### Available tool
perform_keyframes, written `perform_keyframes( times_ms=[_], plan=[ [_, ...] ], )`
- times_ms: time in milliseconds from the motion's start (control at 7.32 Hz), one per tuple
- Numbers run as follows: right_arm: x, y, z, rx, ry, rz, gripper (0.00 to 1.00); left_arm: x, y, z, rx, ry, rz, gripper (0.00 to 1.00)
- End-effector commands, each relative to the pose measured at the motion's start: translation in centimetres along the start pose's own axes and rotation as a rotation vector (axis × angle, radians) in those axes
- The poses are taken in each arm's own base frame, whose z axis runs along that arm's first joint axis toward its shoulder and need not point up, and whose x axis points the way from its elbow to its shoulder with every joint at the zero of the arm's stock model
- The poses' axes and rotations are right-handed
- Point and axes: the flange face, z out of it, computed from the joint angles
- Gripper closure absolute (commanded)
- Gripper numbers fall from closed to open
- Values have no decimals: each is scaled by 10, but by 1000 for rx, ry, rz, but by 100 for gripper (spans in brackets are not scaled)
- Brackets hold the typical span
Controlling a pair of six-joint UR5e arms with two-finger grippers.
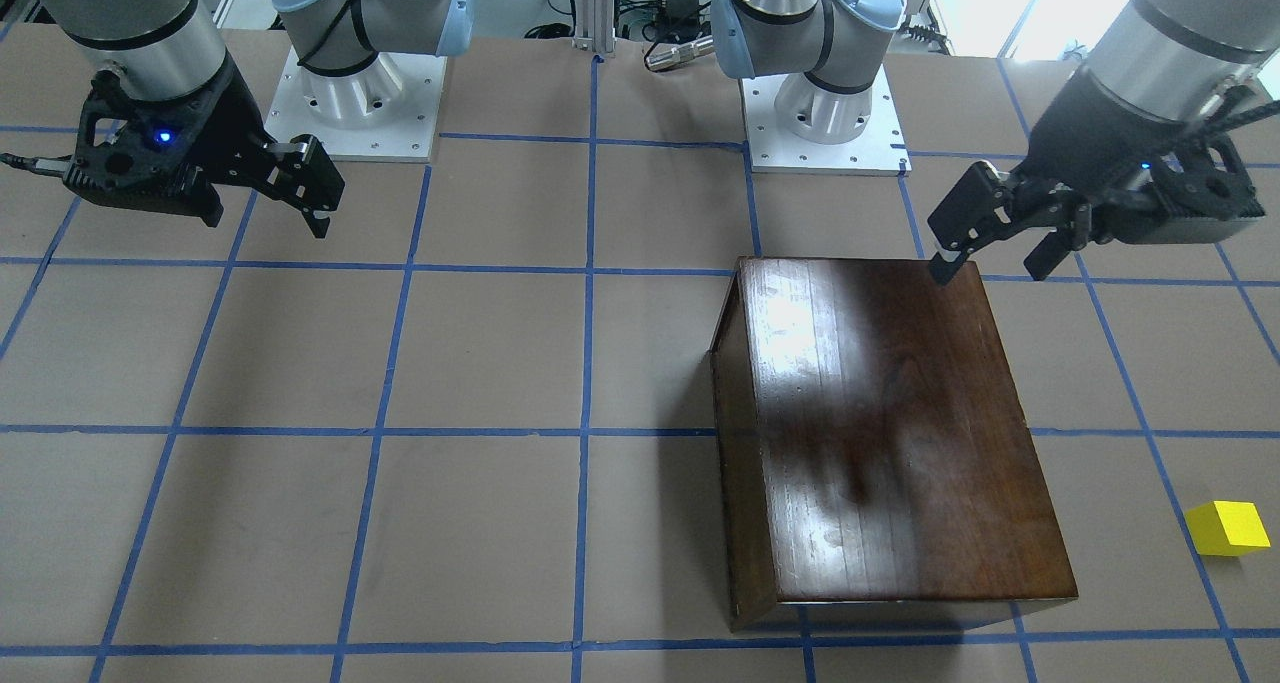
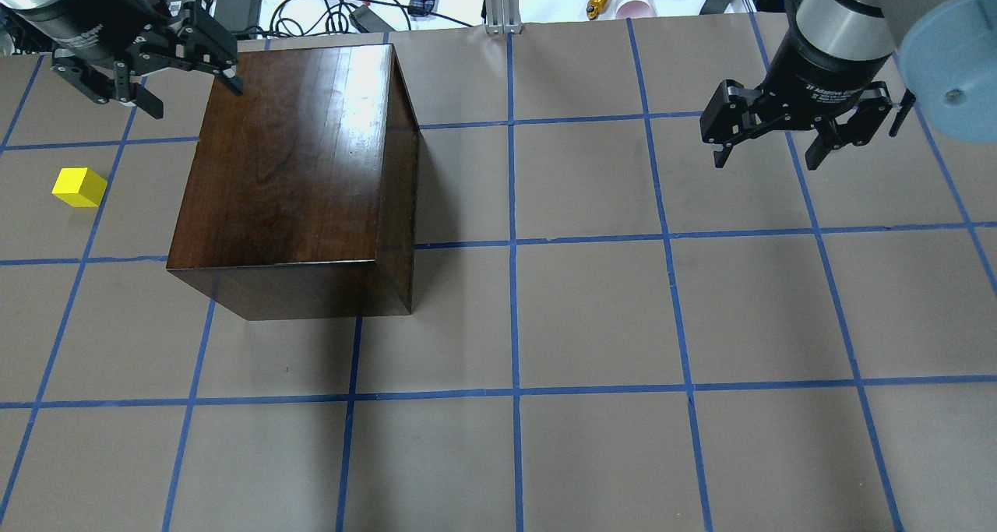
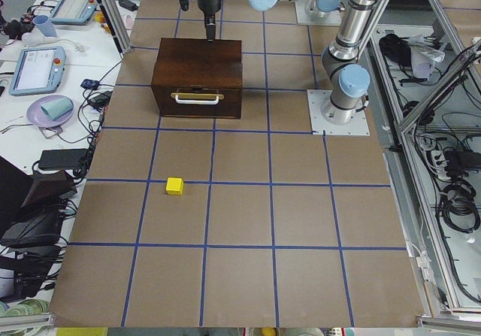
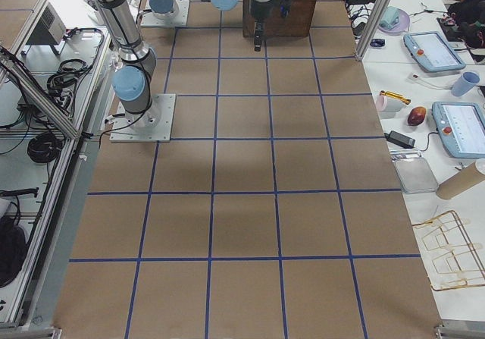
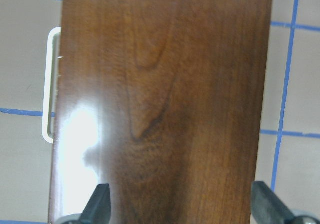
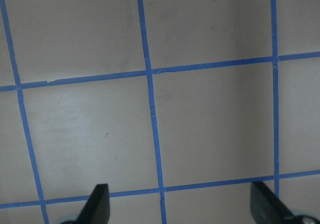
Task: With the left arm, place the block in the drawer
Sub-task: 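Lower the left gripper to the white drawer handle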
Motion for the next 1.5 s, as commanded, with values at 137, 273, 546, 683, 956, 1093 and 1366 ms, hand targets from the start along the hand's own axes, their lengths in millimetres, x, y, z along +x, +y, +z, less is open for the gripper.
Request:
perform_keyframes(
  times_ms=[137,273,546,683,956,1093,1366],
  plan=[
    [0,0,0,0,2,0,0,-70,-30,11,-12,10,-4,0],
    [0,0,0,0,0,0,0,-87,-38,14,-17,10,12,0],
    [0,0,0,0,2,0,0,-127,-56,24,-30,11,93,0],
    [0,0,0,0,0,0,0,-141,-67,33,-39,14,117,0],
    [0,0,0,0,0,0,0,-169,-85,50,-68,11,188,0],
    [0,0,0,0,0,0,0,-185,-91,60,-80,18,230,0],
    [0,0,0,0,0,0,0,-198,-98,88,-120,39,212,0]
  ],
)
